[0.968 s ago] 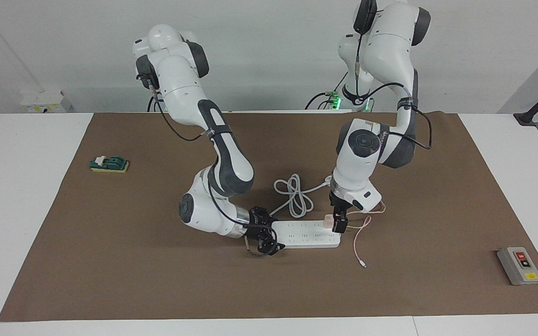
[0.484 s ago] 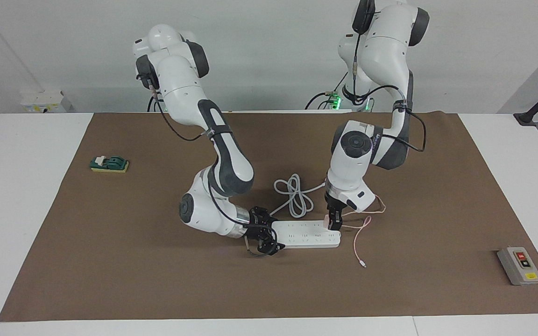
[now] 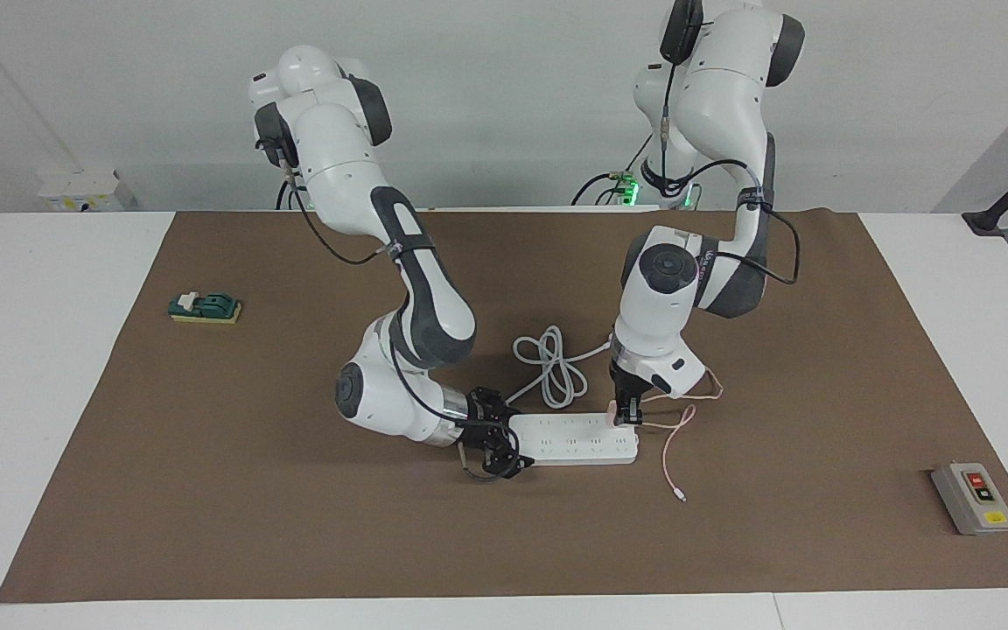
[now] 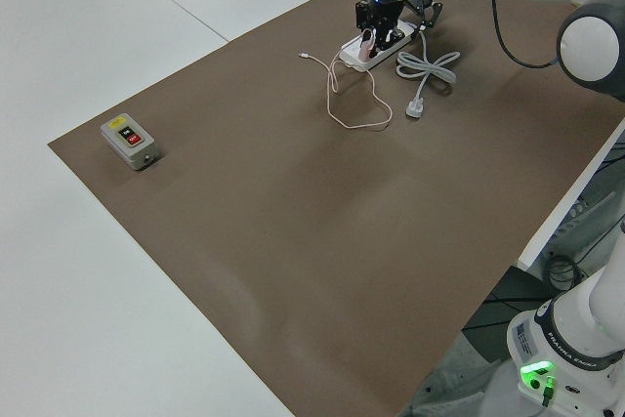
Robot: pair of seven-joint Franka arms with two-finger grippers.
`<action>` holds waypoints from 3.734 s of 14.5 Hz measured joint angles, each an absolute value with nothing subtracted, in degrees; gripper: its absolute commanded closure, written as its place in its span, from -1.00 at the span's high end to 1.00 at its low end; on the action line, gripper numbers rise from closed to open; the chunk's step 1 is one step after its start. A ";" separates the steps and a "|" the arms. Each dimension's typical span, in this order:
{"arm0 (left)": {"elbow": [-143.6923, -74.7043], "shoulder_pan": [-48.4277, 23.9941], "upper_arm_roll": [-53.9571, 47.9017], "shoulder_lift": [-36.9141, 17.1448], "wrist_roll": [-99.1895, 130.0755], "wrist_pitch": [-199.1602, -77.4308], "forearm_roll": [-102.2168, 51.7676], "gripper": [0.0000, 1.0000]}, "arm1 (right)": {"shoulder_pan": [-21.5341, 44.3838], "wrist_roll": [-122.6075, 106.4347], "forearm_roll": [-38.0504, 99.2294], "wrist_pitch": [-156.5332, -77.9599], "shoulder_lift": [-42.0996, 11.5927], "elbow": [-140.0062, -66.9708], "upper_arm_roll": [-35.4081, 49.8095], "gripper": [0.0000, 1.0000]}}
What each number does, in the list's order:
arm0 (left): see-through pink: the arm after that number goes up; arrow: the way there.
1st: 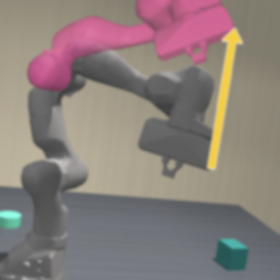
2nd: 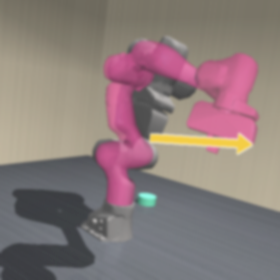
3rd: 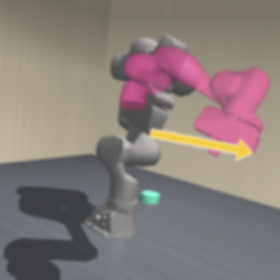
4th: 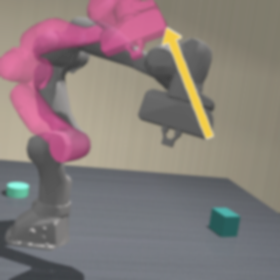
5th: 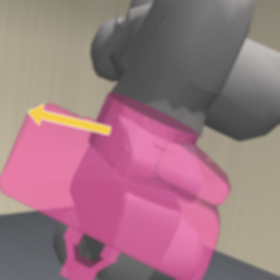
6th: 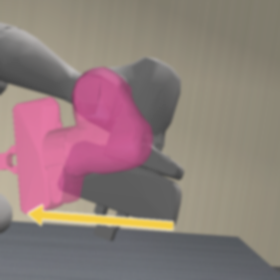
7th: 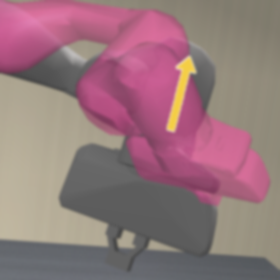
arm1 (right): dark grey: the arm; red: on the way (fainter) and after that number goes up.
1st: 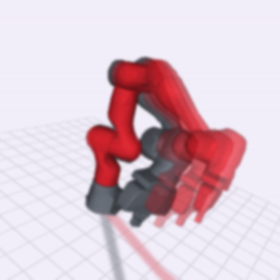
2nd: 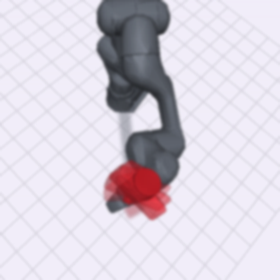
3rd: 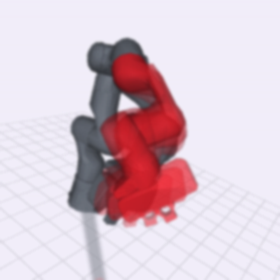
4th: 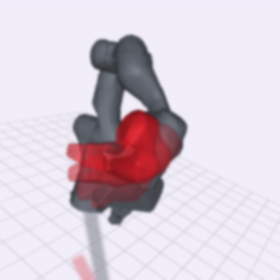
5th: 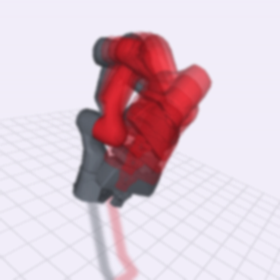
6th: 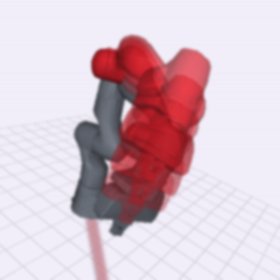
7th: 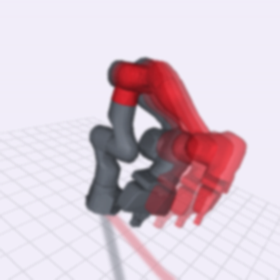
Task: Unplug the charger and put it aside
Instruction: 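Pull the charger out with the left gripper while the right gripper holds the strip, then carry the charger away with the left gripper while the right gripper releases the strip, then set the charger down with the left gripper while the right gripper withdraws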
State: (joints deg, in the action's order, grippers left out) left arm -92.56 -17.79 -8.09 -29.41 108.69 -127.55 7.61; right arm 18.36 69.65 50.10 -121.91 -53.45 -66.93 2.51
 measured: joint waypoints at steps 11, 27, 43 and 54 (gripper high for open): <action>-80.85 -17.72 -8.09 -32.52 108.91 -115.41 7.52 -1.00 | 18.37 69.76 50.13 -122.03 -53.45 -66.96 2.52 -0.33; -81.20 2.35 -7.41 -22.09 49.23 -92.92 6.53 -1.00 | 18.05 70.48 50.09 -121.54 -52.90 -66.91 2.45 1.00; -87.95 4.34 -9.88 -13.60 23.67 -94.20 4.58 1.00 | 11.64 68.49 34.31 -97.23 -31.06 -69.47 -3.10 1.00; -96.44 1.77 -9.82 0.39 5.34 -86.81 2.12 1.00 | 6.19 14.75 9.29 -84.88 -17.50 -70.43 -3.57 1.00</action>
State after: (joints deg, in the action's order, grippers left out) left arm -96.44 1.77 -9.82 0.39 5.34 -86.81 2.12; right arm 6.19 14.75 9.29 -84.88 -17.50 -70.43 -3.57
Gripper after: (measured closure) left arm 0.000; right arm 0.000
